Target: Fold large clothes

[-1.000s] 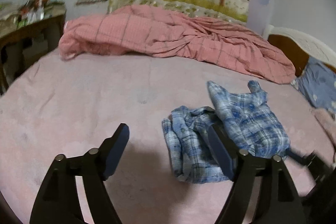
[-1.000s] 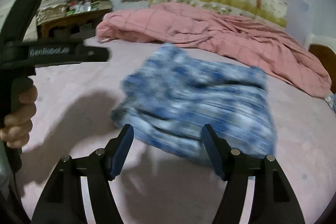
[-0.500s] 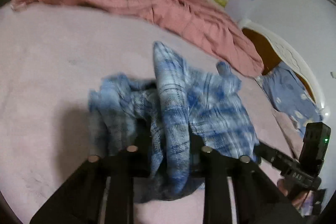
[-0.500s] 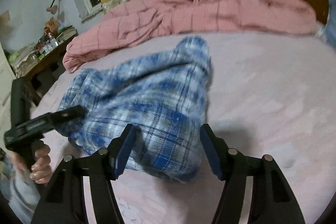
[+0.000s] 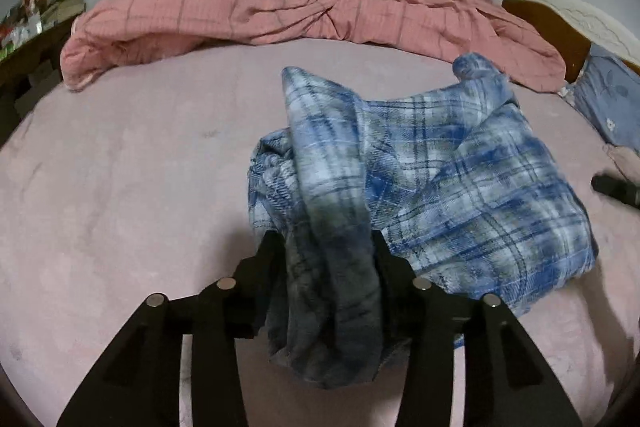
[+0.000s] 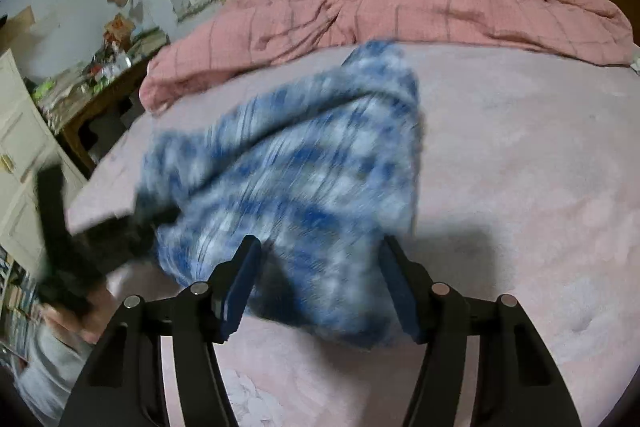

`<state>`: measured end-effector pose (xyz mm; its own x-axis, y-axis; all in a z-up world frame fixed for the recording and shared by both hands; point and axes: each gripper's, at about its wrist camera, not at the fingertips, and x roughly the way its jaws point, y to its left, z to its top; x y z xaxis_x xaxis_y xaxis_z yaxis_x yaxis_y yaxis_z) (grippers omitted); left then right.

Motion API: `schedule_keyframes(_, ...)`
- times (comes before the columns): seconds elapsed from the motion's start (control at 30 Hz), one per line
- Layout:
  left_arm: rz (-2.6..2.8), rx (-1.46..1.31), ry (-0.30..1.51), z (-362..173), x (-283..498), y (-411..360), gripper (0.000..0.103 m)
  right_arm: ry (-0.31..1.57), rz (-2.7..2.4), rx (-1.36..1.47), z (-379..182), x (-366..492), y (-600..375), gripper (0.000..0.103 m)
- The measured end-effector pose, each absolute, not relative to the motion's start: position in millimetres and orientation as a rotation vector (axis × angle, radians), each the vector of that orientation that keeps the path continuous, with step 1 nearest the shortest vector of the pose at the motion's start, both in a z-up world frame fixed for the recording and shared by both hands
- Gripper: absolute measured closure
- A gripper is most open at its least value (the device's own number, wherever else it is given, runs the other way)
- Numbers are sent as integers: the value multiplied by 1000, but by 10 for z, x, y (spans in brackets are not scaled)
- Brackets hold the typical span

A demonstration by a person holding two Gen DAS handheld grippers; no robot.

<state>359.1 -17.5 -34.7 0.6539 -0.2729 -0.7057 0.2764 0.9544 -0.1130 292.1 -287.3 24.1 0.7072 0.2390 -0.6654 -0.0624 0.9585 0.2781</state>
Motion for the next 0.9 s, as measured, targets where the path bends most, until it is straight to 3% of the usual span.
schedule_keyframes(0.13,-331,-129,851,-446,3705,7,41,849,188,290,403,3326,-3052,56)
schedule_keyframes(0.57,-320,-120,820,-430,3653,-18,39,1036,36,282,-156,4976,-3051,59)
schedule_keyframes(0.73,-321,-146,765,-304,3637,38,34,906,-32,278,50,4869,-3118,58)
schedule_keyframes(0.83,-295,-137,680,-105,3609,70,25,852,76,321,306,4501,-3153,58)
schedule_keyframes(0.9,-266,-114,660,6,3675,58,23,846,175,331,394,4191,-3106,51)
